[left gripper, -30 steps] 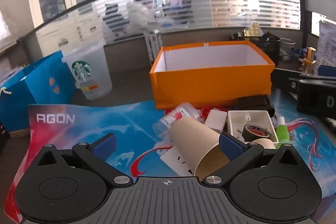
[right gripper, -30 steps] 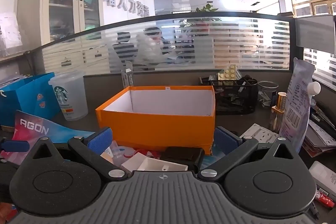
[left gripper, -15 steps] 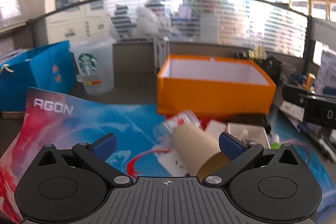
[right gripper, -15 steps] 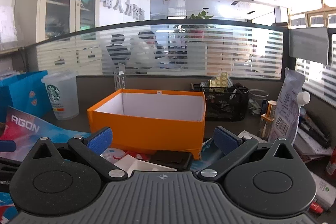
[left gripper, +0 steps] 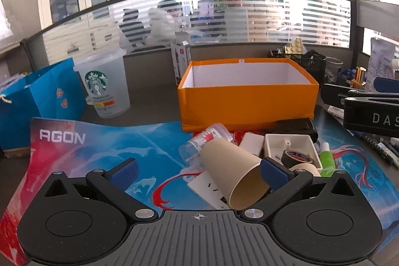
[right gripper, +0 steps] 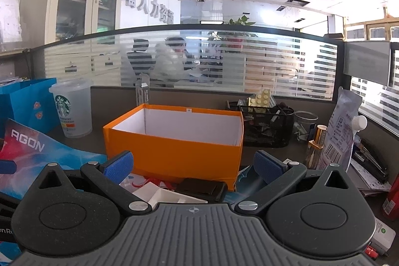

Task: Organize rigid objects
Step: 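Move both tools toward the tan paper cups lying on the cluttered desk, then grasp a tan paper cup by its rim with the left tool while the right tool grasps another tan cup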

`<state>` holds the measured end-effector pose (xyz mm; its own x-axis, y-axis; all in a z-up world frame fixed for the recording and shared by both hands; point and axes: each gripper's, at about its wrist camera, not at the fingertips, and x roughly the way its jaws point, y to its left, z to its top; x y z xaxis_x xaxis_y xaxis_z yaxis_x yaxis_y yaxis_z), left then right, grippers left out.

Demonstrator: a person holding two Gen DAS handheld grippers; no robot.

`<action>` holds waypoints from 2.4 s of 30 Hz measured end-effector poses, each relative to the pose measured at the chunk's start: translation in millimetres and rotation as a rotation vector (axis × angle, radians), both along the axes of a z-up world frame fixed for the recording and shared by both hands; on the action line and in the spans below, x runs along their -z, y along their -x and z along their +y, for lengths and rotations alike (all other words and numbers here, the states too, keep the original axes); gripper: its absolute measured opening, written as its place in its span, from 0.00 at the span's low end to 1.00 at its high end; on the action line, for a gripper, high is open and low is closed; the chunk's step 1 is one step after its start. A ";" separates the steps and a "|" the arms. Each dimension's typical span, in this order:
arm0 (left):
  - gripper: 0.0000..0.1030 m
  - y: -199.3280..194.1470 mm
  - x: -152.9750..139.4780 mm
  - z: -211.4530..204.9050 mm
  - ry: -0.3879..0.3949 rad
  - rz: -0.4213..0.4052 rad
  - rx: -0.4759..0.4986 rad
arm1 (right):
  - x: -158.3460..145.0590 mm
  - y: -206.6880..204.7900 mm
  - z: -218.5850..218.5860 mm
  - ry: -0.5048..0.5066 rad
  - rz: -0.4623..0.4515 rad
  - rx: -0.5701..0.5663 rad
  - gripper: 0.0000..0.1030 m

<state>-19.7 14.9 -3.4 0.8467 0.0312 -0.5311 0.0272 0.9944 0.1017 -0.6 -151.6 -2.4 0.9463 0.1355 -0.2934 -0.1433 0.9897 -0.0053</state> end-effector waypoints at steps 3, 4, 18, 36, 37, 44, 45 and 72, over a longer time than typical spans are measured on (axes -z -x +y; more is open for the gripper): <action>1.00 -2.9 0.7 4.1 0.028 0.026 -0.008 | -0.4 0.8 -0.3 -0.004 -0.001 -0.004 1.00; 1.00 -3.3 1.1 5.6 0.037 0.031 -0.010 | -0.4 1.1 -0.2 -0.003 -0.003 -0.003 1.00; 1.00 -8.9 5.5 19.6 0.125 0.109 -0.039 | -0.9 3.7 3.9 0.008 -0.007 -0.016 1.00; 1.00 -6.1 7.7 32.5 0.111 0.086 -0.036 | -0.4 3.1 2.2 0.012 -0.002 -0.031 1.00; 1.00 -5.2 8.1 35.2 0.118 0.081 -0.033 | -0.5 2.1 0.4 0.007 0.009 -0.049 1.00; 1.00 -11.9 15.4 19.6 0.134 0.094 0.064 | 4.7 2.9 -5.0 -0.002 0.097 -0.185 1.00; 1.00 -14.7 17.1 16.4 0.130 0.101 0.070 | 6.5 7.2 -3.0 0.020 0.106 -0.206 1.00; 1.00 -95.9 70.9 -14.4 0.173 0.267 -0.013 | 109.5 25.8 40.7 0.130 0.165 -0.193 0.98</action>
